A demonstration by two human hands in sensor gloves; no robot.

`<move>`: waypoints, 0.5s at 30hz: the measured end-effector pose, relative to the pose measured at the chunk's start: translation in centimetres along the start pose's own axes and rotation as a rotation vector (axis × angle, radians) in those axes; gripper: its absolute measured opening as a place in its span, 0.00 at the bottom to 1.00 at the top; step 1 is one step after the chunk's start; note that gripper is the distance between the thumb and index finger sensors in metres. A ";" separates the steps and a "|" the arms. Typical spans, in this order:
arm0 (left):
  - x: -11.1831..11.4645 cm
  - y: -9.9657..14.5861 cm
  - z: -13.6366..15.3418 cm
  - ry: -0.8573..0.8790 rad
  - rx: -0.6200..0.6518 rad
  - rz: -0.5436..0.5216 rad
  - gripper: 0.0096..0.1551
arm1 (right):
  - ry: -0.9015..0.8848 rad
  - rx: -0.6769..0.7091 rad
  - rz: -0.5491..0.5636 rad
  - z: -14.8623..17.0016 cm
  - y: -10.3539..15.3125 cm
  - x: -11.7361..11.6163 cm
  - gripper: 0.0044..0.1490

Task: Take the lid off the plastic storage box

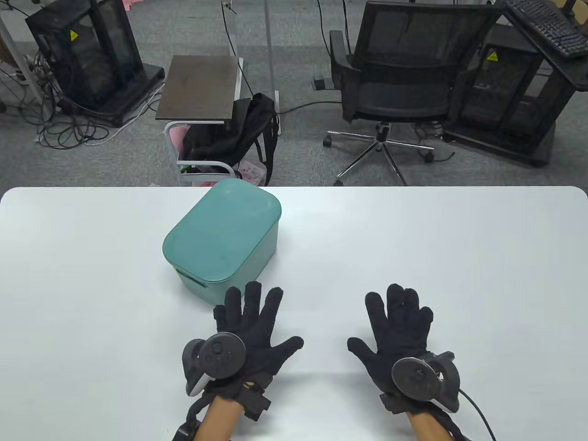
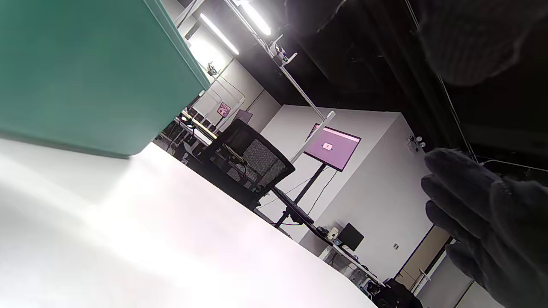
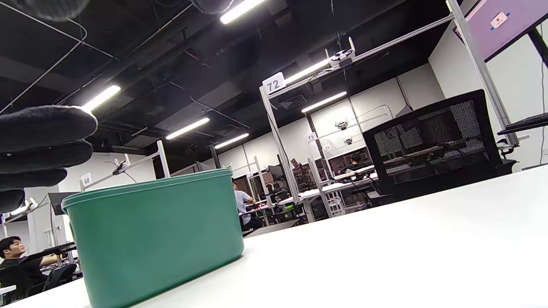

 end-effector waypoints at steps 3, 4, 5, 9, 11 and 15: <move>-0.1 0.0 0.0 0.011 -0.001 0.001 0.57 | 0.004 -0.001 -0.007 0.0 0.0 -0.1 0.54; -0.1 0.0 0.0 0.013 0.000 0.002 0.57 | 0.004 -0.002 -0.008 0.0 0.0 -0.1 0.54; -0.1 0.0 0.0 0.015 0.000 0.002 0.57 | 0.004 -0.002 -0.008 0.0 -0.1 -0.1 0.54; 0.0 0.0 0.1 0.016 -0.006 0.011 0.57 | 0.001 -0.005 -0.011 0.0 -0.1 -0.1 0.54; 0.0 0.0 0.0 0.019 -0.008 0.018 0.56 | -0.006 -0.005 -0.013 0.0 -0.1 -0.1 0.54; -0.1 0.0 0.2 0.028 -0.020 0.022 0.56 | -0.011 -0.007 -0.010 0.0 -0.1 -0.1 0.53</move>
Point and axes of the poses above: the tracker on the back of each hand, its own z axis roughly to the little-finger side, its own y axis roughly from the fingertips to the wrist, x = y × z, the point moved 3 cm from there along -y, roughly from the wrist to the fingertips, and after that the axes turned 4 degrees about -x, right-handed, at the moved point
